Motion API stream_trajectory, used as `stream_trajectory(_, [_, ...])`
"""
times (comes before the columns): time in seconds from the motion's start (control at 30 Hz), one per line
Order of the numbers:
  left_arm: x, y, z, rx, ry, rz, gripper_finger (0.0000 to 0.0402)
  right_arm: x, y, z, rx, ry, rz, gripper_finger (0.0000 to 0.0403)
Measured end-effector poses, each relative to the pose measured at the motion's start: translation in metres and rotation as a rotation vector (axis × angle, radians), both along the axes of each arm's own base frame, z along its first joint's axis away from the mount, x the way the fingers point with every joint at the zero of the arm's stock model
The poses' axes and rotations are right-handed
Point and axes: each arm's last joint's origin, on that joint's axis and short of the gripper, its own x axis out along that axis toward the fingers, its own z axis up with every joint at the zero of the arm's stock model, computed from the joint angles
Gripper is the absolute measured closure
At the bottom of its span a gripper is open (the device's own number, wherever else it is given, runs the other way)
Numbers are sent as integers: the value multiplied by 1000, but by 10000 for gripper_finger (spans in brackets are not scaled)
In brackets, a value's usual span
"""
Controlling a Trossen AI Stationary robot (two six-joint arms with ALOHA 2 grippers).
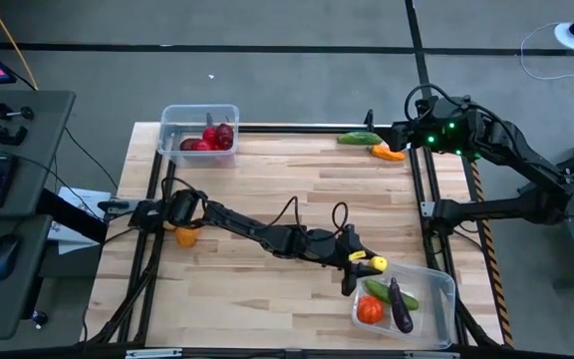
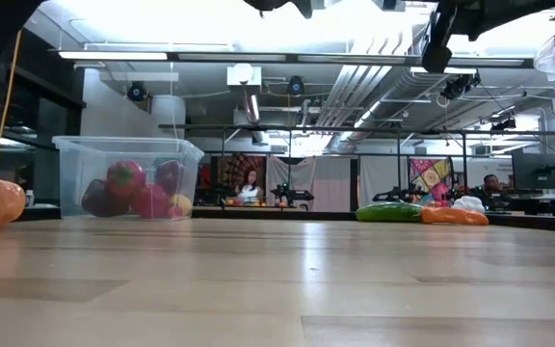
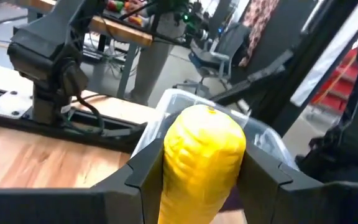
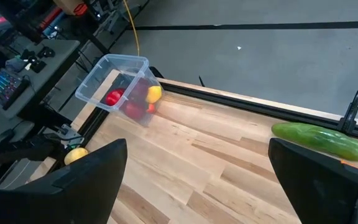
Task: Sort produce into baskets
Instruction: Put the yellow corn into the bottom transparent bin, then put the brown potato into the bottom transparent bin
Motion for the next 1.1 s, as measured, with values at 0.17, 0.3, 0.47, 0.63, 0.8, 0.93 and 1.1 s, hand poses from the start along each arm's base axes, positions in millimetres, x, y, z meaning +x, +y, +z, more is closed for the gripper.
stream_trajectory(0.17, [1,5,1,-43,-2,12,248,0,0,0,0,0,0,20])
stream_trajectory(0.3, [2,9,2,-43,-12,16,210,0,0,0,0,0,0,20])
stream_trajectory(0.47, [3,12,3,-5,-27,-69,144,0,0,0,0,0,1,20])
stream_trajectory(0.63, [3,11,3,31,-35,-112,90,0,0,0,-11,9,9,20])
stream_trajectory(0.8, [2,16,5,54,-22,-142,72,0,0,0,-13,11,11,20])
stream_trajectory(0.93, [-3,36,21,134,26,-168,71,0,0,0,-13,12,14,20])
stream_trajectory(1.1, [-26,72,49,280,225,-156,71,-1,1,-2,-5,33,14,20])
